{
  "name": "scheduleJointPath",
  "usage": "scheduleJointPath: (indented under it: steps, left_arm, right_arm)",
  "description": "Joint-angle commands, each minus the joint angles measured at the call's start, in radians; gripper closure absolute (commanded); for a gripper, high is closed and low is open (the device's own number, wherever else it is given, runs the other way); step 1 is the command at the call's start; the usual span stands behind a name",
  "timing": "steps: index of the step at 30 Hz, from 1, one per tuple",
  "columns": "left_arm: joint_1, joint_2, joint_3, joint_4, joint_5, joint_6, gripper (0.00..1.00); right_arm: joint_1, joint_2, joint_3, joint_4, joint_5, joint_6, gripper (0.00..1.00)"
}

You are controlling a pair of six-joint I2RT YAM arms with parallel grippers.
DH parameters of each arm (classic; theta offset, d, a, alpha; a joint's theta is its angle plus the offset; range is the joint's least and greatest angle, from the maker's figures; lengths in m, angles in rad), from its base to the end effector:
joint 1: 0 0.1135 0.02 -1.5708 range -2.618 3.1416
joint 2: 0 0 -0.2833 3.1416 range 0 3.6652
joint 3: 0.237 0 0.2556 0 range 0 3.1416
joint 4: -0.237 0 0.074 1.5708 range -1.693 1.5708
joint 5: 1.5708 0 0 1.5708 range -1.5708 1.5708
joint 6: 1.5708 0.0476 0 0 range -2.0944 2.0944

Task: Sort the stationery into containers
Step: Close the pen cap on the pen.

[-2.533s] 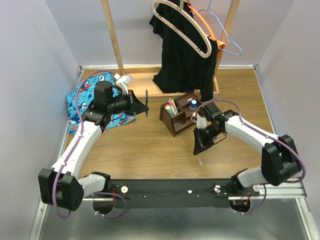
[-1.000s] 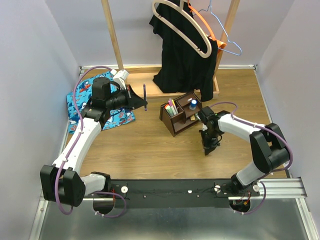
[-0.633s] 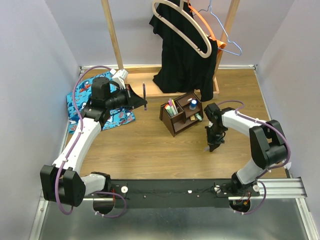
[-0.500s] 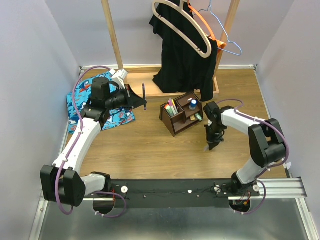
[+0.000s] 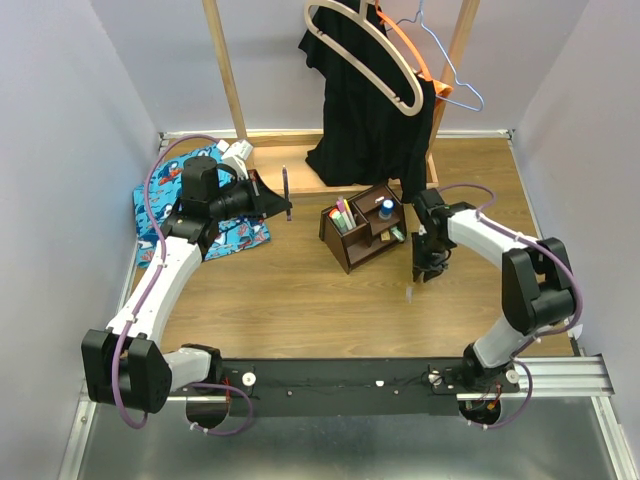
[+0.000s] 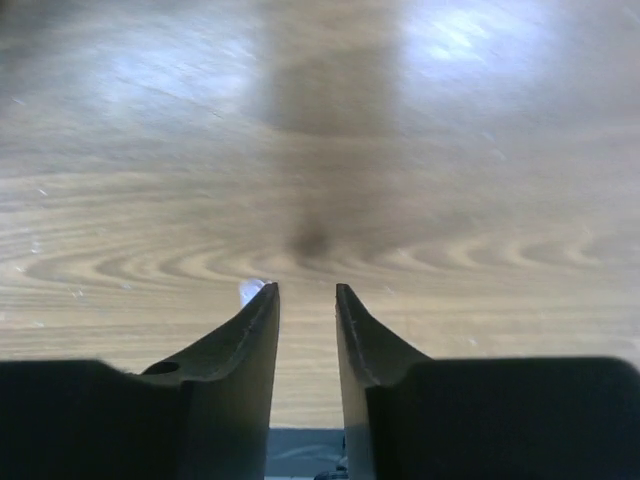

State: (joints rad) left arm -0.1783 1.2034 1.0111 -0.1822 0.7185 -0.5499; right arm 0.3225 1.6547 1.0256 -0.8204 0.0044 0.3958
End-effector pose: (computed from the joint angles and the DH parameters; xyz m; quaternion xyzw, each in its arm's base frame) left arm 0.2659 -0.0798 0.3491 0.0517 0.7969 -0.4592 0.3891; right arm 0.2795 0.0932 0.1774 0.0367 0.9975 0.0192 0.0575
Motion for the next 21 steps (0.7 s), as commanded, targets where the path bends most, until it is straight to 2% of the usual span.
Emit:
scheduleJointPath:
  steps: [1,2,5,21]
  left_arm:
    - [0.005,0.001,0.012,0.010,0.001,-0.010,1.00]
    - [0.005,0.002,0.014,0.010,0.001,-0.012,1.00]
    - [0.005,0.007,0.017,0.016,-0.002,-0.013,1.00]
    - [0.008,-0.001,-0.006,0.012,-0.008,-0.008,1.00]
  right_arm:
    - [-0.028,-0.091,-0.028,-0.052,0.002,0.052,0.62]
    - [-0.028,-0.096,-0.030,-0.048,-0.054,0.064,0.57]
    - [-0.028,-0.101,-0.032,-0.036,-0.095,0.106,0.51]
    - [-0.028,-0.012,-0.065,-0.005,-0.150,0.144,0.56]
